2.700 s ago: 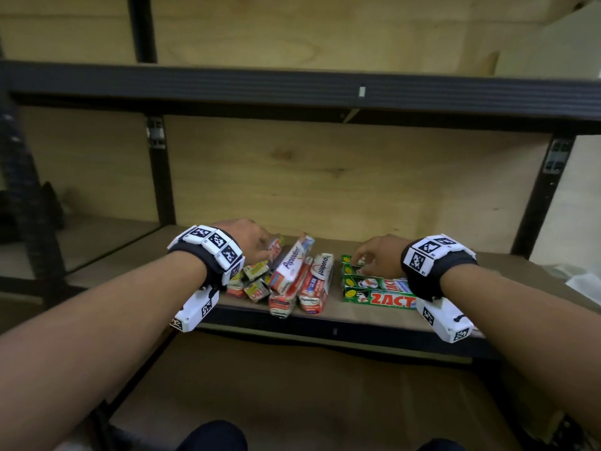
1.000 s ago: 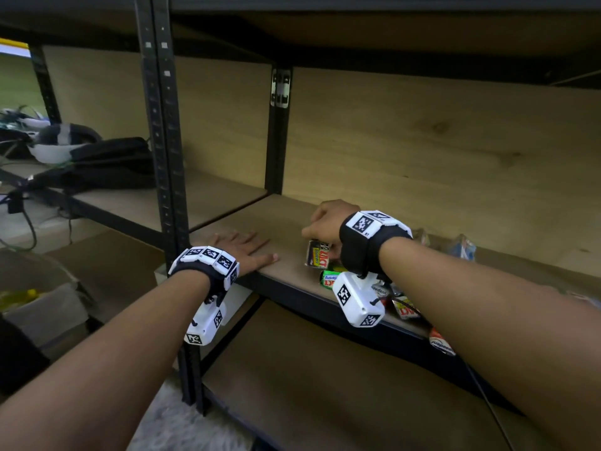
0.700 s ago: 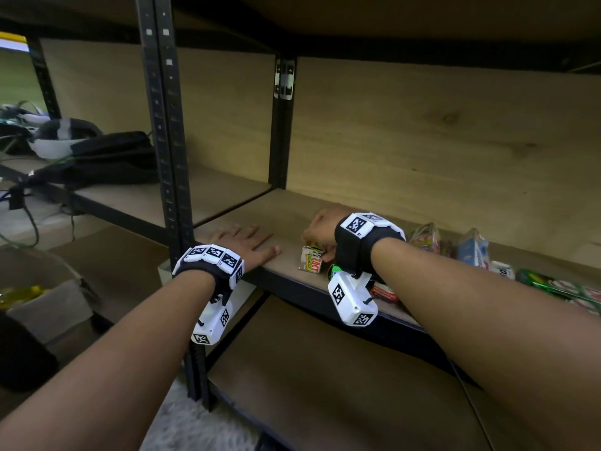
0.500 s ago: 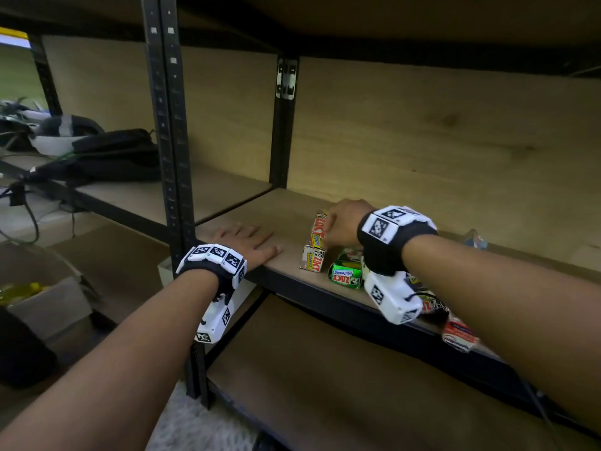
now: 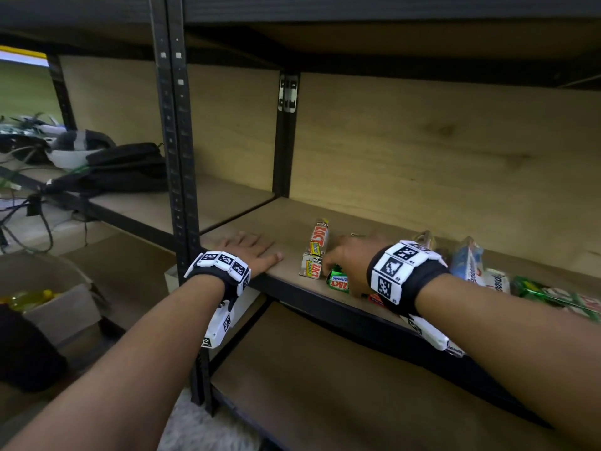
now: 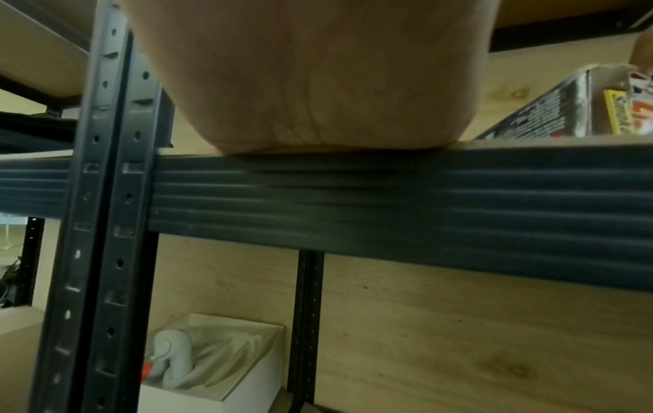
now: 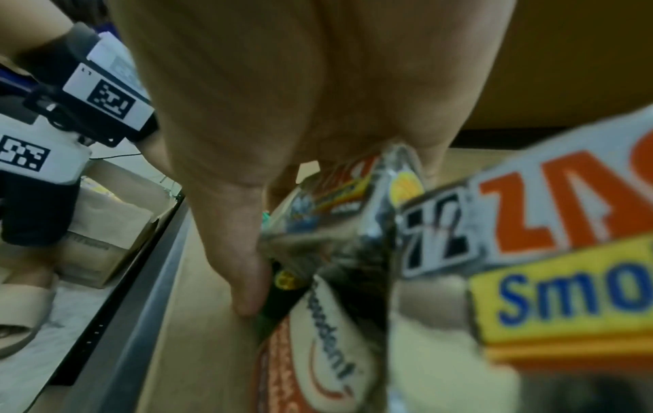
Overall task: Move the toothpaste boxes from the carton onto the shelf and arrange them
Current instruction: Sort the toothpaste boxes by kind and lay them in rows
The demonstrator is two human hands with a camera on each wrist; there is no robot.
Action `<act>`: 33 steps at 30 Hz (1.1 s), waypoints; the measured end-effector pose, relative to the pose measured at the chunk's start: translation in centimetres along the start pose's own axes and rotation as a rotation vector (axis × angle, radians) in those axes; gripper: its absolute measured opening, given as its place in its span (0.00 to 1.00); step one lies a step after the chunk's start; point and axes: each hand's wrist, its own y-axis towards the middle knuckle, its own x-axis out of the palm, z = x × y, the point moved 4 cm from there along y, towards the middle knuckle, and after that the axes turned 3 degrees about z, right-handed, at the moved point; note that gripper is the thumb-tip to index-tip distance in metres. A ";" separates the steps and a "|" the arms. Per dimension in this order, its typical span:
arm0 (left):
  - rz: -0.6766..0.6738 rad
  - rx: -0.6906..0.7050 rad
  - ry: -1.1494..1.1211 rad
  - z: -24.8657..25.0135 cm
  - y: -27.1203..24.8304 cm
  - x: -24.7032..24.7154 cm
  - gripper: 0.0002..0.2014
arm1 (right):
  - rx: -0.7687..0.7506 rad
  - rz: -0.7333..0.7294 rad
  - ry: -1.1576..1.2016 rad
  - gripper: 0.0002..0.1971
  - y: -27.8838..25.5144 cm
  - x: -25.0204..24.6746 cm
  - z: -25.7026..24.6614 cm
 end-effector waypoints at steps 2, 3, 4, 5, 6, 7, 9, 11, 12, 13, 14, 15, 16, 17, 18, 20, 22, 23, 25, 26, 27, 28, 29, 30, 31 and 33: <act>0.005 -0.014 -0.025 0.2 0.0 0.1 0.36 | 0.003 0.037 0.023 0.26 -0.2 -0.2 0.1; 0.030 -0.021 -0.053 0.4 -0.1 0.0 0.35 | 0.001 0.057 0.045 0.26 -0.4 -0.5 0.2; 0.066 -0.023 -0.090 0.6 -0.4 -0.2 0.33 | 0.000 0.081 0.075 0.26 -0.7 -0.8 0.3; 0.101 -0.021 -0.131 0.9 -0.6 -0.5 0.31 | 0.005 0.103 0.115 0.27 -0.8 -1.1 0.4; 0.126 -0.012 -0.178 1.2 -0.9 -0.9 0.29 | 0.012 0.126 0.155 0.28 -1.0 -1.3 0.5; 0.148 0.003 -0.223 1.4 -1.1 -1.4 0.28 | 0.013 0.148 0.192 0.29 -1.3 -1.7 0.6; 0.222 0.071 -0.303 2.3 -1.9 -2.7 0.27 | 0.010 0.208 0.240 0.30 -2.0 -2.4 0.9; 0.301 0.167 -0.380 3.4 -3.0 -4.2 0.27 | 0.012 0.276 0.292 0.30 -3.0 -3.5 1.4; 0.330 0.213 -0.417 3.9 -3.5 -4.9 0.28 | 0.020 0.315 0.331 0.30 -3.5 -4.0 1.8; 0.354 0.252 -0.445 4.3 -4.1 -5.5 0.28 | 0.035 0.349 0.381 0.30 -4.2 -4.6 2.2; 0.382 0.292 -0.474 4.7 -4.6 -5.9 0.28 | 0.056 0.378 0.443 0.29 -4.7 -5.1 2.6; 0.402 0.325 -0.500 4.9 -5.0 -6.3 0.28 | 0.077 0.402 0.515 0.29 -5.2 -5.5 3.1; 0.410 0.352 -0.527 5.3 -5.5 -6.7 0.29 | 0.103 0.419 0.588 0.28 -5.7 -5.9 3.5; 0.407 0.362 -0.547 5.6 -6.0 -7.0 0.30 | 0.124 0.433 0.657 0.28 -6.2 -6.2 3.9; 0.402 0.370 -0.565 5.9 -6.4 -7.4 0.32 | 0.142 0.449 0.716 0.29 -6.6 -6.5 4.2; 0.377 0.379 -0.586 6.8 -7.3 -8.2 0.36 | 0.156 0.485 0.830 0.28 -7.5 -6.9 4.6; 0.354 0.396 -0.615 7.8 -8.0 -9.0 0.39 | 0.148 0.503 0.986 0.26 -8.3 -7.1 4.7; 0.343 0.397 -0.642 8.3 -8.4 -9.6 0.39 | 0.142 0.509 1.052 0.26 -8.6 -7.1 4.7; 0.337 0.390 -0.698 9.1 -9.1 -10.6 0.37 | 0.132 0.524 1.146 0.25 -9.4 -7.4 4.9; 0.338 0.389 -0.720 9.4 -9.5 -11.1 0.36 | 0.128 0.534 1.181 0.25 -9.7 -7.5 5.1; 0.343 0.389 -0.735 9.8 -9.9 -11.6 0.34 | 0.121 0.545 1.211 0.24 -10.0 -7.7 5.3; 0.347 0.391 -0.750 10.2 -10.2 -12.0 0.33 | 0.115 0.555 1.240 0.23 -10.3 -7.8 5.5; 0.350 0.387 -0.767 10.4 -10.4 -12.3 0.31 | 0.108 0.564 1.271 0.22 -10.7 -7.8 5.8; 0.352 0.381 -0.786 10.7 -10.5 -12.6 0.29 | 0.101 0.569 1.300 0.21 -11.0 -7.9 6.0; 0.350 0.374 -0.805 10.9 -10.6 -12.9 0.28 | 0.098 0.575 1.324 0.21 -11.3 -7.9 6.2; 0.347 0.372 -0.839 11.4 -10.8 -13.3 0.26 | 0.099 0.588 1.387 0.23 -11.9 -7.8 6.6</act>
